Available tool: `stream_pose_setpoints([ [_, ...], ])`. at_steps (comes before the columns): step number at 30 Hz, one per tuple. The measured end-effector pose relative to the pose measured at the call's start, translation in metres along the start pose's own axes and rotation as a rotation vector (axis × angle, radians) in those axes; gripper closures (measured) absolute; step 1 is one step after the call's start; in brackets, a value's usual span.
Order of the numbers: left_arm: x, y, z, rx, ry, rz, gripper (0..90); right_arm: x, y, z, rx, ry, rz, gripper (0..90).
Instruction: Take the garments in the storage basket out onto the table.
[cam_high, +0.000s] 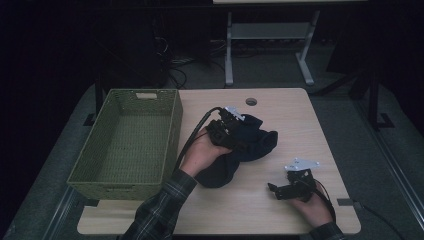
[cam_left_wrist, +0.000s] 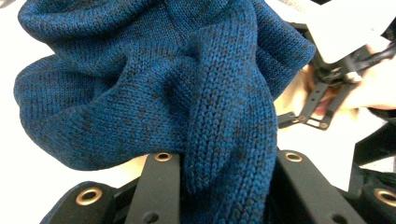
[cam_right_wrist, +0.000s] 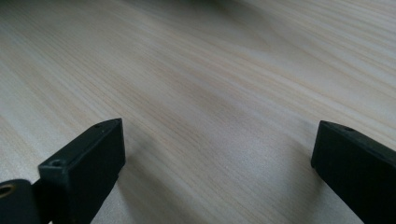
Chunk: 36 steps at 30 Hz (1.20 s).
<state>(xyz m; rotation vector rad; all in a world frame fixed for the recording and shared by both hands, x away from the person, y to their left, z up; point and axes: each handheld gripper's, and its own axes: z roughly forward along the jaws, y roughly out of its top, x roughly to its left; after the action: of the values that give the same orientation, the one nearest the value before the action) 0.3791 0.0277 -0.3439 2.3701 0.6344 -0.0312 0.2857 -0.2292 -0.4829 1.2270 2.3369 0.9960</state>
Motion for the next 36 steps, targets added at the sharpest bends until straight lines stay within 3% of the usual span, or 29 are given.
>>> stream_pose_setpoints([
  [3,0.004,-0.004,0.012,-0.007,0.0,-0.018,71.3,0.0,0.0,0.0,0.0,0.002,-0.002,2.6],
  [15,0.021,-0.024,0.062,0.041,0.023,-0.067,70.9,0.0,-0.001,-0.001,0.004,0.017,-0.008,2.6],
  [21,0.028,-0.034,0.086,0.133,0.057,-0.049,70.9,0.0,-0.001,-0.001,0.003,0.017,-0.009,2.6],
  [23,0.028,-0.039,0.094,0.114,0.053,-0.071,70.9,0.0,-0.001,-0.001,0.003,0.017,-0.009,2.6],
  [27,0.029,-0.04,0.094,0.099,0.045,-0.077,69.9,0.0,-0.001,-0.001,0.003,0.017,-0.009,2.6],
  [29,0.029,-0.039,0.091,0.094,0.044,-0.08,65.5,0.0,-0.001,-0.001,0.003,0.017,-0.009,2.6],
  [36,0.032,-0.037,0.071,0.079,0.044,-0.059,34.1,0.0,-0.001,-0.001,0.003,0.017,-0.009,2.6],
])
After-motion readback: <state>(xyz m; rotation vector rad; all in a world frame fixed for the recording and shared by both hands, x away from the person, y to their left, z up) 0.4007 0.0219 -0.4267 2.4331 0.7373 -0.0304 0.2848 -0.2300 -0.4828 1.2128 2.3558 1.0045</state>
